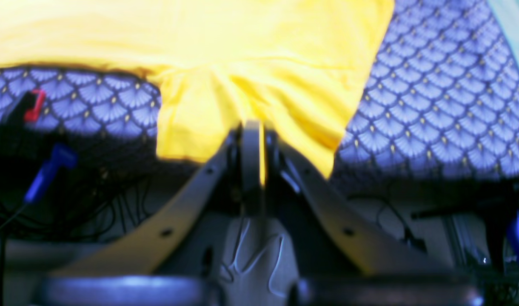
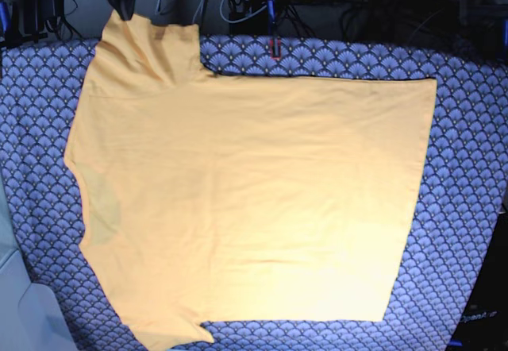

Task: Fold the T-shirt properly
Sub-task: 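Lower the right gripper onto the shirt's collar-shoulder edge and grasp it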

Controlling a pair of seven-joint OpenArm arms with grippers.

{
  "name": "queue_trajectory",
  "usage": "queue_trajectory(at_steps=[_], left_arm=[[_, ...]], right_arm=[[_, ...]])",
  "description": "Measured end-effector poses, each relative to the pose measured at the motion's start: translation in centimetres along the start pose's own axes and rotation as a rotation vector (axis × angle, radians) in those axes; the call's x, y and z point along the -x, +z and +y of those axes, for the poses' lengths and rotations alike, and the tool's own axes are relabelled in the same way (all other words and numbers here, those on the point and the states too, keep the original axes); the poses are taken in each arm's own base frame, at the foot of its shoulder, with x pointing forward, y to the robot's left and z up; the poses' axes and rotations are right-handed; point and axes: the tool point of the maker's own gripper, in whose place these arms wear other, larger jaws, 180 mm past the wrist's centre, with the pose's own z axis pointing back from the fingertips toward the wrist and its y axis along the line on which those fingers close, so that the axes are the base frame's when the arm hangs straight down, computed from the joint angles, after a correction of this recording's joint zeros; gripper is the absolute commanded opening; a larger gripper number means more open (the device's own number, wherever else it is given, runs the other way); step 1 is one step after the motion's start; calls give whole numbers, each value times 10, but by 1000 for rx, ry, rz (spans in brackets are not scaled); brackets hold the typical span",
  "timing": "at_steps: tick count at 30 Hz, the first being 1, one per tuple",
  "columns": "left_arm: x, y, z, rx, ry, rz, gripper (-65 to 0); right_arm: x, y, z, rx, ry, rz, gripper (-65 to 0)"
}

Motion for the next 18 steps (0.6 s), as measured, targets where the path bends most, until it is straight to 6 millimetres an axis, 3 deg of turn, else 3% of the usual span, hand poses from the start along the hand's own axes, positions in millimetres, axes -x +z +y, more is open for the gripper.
queue_trajectory(at_steps=[5, 7, 10, 14, 18], left_arm=[[-20, -57, 32, -56, -131, 126, -645], [-29, -70, 48, -120, -143, 151, -645], [-30, -79, 71, -192, -149, 207, -645], [-40, -91, 78, -147, -190, 238, -645], [-50, -95, 95, -178, -216, 266, -645]], right_arm=[[10, -31, -5, -3, 20, 84, -650], [6, -43, -6, 2, 20, 77, -649], [-1, -55, -8, 8, 8, 67, -583], [-1, -65, -20, -19, -97, 91, -485], [-15, -75, -42, -83, -258, 79, -467]])
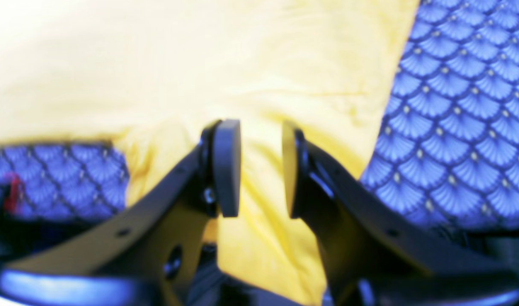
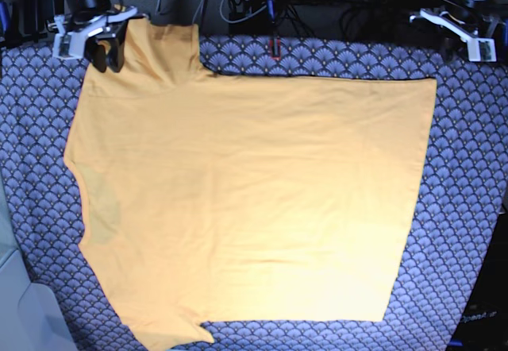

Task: Fold the T-shirt properly
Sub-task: 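Lower the right gripper onto the shirt's collar-shoulder edge and grasp it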

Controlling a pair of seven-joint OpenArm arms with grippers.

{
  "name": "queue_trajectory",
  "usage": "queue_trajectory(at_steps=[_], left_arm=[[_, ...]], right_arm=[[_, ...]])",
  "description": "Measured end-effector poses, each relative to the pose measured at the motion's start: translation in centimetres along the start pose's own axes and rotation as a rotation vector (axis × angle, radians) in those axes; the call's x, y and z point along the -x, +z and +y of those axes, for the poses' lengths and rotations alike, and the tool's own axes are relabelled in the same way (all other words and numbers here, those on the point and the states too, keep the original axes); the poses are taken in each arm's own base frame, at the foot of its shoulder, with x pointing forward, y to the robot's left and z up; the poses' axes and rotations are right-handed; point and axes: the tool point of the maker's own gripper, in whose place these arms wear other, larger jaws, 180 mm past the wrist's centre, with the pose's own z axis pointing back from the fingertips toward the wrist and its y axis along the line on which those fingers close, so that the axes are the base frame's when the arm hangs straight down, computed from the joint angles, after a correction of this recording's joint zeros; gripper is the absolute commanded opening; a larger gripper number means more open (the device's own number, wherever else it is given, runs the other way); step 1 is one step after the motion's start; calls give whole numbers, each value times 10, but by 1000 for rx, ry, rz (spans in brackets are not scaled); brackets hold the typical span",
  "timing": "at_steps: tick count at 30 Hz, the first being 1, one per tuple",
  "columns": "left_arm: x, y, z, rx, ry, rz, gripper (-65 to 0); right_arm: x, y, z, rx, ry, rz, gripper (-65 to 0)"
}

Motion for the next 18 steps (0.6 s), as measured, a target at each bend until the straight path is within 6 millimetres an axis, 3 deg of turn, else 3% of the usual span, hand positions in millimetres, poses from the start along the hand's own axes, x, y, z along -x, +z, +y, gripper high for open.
queue_trajectory(at_steps=[4, 9, 14, 18], left_arm=[[-8, -2, 19, -48, -3, 7, -645], [-10, -5, 30, -88, -30, 36, -645], [-22, -10, 38, -146, -103, 41, -645], [-18, -10, 36, -150, -104, 56, -645]], right_arm=[[-15, 1, -15, -82, -44, 7, -467], [-16, -1, 5, -220, -86, 7, -465], [20, -8, -19, -158, -182, 100, -465], [46, -16, -43, -100, -262, 153, -465]])
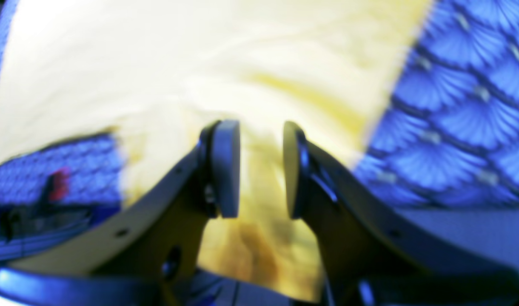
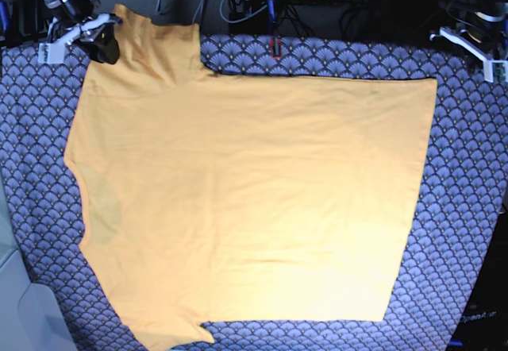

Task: Fold the T-shirt properly
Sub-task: 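Lower the right gripper onto the shirt's collar-shoulder edge and grasp it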

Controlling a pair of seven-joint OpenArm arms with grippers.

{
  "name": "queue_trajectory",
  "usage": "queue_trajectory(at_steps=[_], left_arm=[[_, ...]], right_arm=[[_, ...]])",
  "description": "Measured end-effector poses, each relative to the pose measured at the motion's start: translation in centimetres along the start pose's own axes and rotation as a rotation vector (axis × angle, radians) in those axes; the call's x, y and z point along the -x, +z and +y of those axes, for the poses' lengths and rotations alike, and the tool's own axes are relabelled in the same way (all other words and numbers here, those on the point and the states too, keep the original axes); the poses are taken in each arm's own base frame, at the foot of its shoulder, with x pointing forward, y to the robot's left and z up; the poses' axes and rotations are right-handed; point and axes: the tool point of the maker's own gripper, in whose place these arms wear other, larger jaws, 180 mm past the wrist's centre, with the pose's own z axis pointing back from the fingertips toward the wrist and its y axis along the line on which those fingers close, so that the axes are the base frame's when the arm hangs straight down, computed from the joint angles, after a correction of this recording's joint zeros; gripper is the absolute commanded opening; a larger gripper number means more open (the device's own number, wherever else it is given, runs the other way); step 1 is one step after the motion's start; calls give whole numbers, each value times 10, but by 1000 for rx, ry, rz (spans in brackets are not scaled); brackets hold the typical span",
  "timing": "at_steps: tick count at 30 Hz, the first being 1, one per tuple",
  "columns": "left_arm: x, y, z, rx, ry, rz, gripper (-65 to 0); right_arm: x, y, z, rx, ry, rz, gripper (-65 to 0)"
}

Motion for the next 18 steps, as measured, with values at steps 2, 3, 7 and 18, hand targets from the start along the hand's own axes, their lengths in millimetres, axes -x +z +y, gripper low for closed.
queue_trajectory(at_steps=[2, 3, 7, 18], left_arm=[[-2, -1, -1, 3, -1, -5, -645], [-3, -1, -1, 2, 0, -8, -645], [-2, -1, 0, 1, 0, -7, -645], [-2, -1, 0, 0, 0, -7, -645]], right_arm=[[3, 1, -9, 17, -16, 0, -465], [6, 2, -13, 24, -19, 12, -465], [16, 1, -18, 28, -43, 35, -465], [21, -7, -10, -16, -34, 66, -467]])
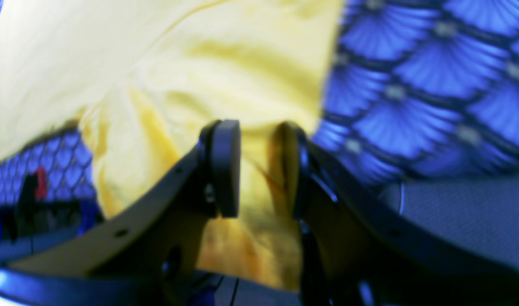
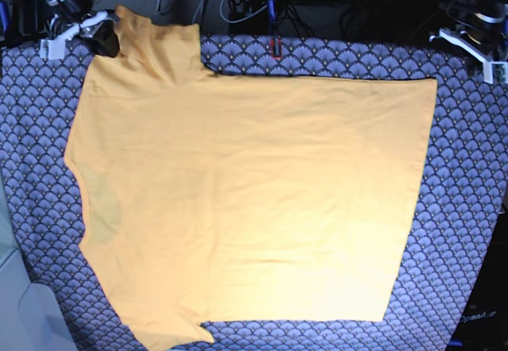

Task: Fold the T-shirt properly
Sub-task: 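Lower the right gripper onto the shirt's collar-shoulder edge and grasp it, then lower the left gripper onto the shirt's opposite shoulder corner and grasp it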

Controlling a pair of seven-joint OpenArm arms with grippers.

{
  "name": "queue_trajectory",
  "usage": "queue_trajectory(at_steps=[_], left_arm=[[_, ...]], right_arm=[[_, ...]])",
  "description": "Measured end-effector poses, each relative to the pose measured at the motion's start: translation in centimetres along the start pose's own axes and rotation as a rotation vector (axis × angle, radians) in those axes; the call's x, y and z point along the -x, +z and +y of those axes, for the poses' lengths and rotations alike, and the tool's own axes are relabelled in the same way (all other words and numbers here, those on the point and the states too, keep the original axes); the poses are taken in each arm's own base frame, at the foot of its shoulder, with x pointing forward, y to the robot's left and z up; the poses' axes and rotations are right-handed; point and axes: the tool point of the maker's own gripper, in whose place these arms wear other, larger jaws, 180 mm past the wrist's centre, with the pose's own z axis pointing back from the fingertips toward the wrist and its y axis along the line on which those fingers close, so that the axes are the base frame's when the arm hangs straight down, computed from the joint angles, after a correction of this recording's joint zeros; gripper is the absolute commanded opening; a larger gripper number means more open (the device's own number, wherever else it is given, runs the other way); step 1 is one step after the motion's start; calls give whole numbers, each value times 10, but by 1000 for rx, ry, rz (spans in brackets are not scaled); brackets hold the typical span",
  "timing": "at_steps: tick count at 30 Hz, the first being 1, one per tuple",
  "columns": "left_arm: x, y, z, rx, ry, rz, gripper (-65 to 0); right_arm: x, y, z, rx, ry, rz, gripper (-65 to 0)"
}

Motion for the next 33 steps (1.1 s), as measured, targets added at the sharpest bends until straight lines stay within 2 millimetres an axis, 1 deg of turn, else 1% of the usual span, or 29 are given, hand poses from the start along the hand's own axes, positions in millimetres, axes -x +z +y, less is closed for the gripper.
queue_trajectory(at_steps=[4, 5, 7, 10, 12, 22, 23, 25, 28, 30, 33], left_arm=[[0, 0, 0, 0, 1, -1, -645], [0, 0, 0, 0, 1, -1, -645], [0, 0, 0, 0, 0, 0, -645], [0, 0, 0, 0, 1, 0, -645], [0, 0, 0, 0, 0, 0, -645], [-2, -1, 0, 0, 3, -6, -644], [-4, -3, 0, -2, 6, -11, -636], [-9, -5, 0, -2, 10, -24, -594], [-12, -6, -1, 0, 14, -35, -499], [-16, -9, -1, -3, 17, -43, -451], [-21, -21, -3, 6, 63, -68, -427]], right_arm=[[1, -3, 4, -13, 2, 10, -472], [1, -3, 4, -13, 2, 10, -483], [1, -3, 4, -13, 2, 11, -523], [4, -3, 4, -14, 1, 23, -608], [5, -3, 4, -15, 2, 27, -645], [1, -7, 6, -20, 10, 28, -650], [0, -7, 5, -19, 14, 29, -650], [-1, -6, 3, -17, 21, 36, -650], [0, -6, 3, -17, 22, 37, -650], [0, -6, 3, -16, 23, 37, -650], [0, -6, 3, -16, 22, 37, -650]])
